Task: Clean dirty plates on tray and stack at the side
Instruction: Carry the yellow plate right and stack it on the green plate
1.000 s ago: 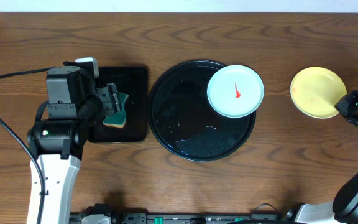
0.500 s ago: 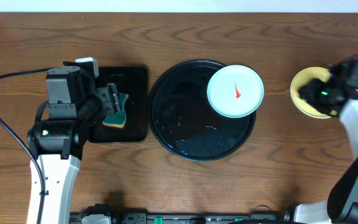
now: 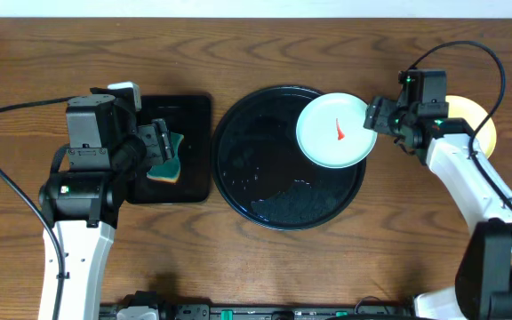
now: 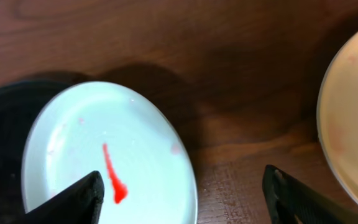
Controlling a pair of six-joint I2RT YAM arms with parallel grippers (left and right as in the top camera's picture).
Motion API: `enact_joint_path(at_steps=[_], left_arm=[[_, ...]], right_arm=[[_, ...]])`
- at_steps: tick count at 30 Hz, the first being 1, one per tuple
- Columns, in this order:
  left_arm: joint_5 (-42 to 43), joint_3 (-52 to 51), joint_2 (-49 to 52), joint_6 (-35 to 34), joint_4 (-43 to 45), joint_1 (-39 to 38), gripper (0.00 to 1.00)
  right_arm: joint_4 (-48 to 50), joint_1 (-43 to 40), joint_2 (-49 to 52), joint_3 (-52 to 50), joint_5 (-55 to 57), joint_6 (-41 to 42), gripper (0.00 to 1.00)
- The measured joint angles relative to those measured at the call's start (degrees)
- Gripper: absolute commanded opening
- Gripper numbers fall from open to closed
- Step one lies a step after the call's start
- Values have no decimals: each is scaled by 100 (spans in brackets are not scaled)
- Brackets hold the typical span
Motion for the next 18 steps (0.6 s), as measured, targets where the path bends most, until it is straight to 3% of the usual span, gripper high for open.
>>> enact_joint_path(at_steps=[6,8,10,12,14,18], left_arm=[[0,0,0,0,0,0,75],[0,0,0,0,0,0,75],[0,0,0,0,0,0,75],[0,0,0,0,0,0,75],[0,0,0,0,0,0,75],[0,0,0,0,0,0,75]], right_arm=[[26,4,597,0,105,127,69],[61,4,721,0,116,136,55],[109,7,787,0,120,192,32],[140,7,824,0,114,282,21],[188,7,850,0,52,306,2],[313,7,857,0,-221,413,1]])
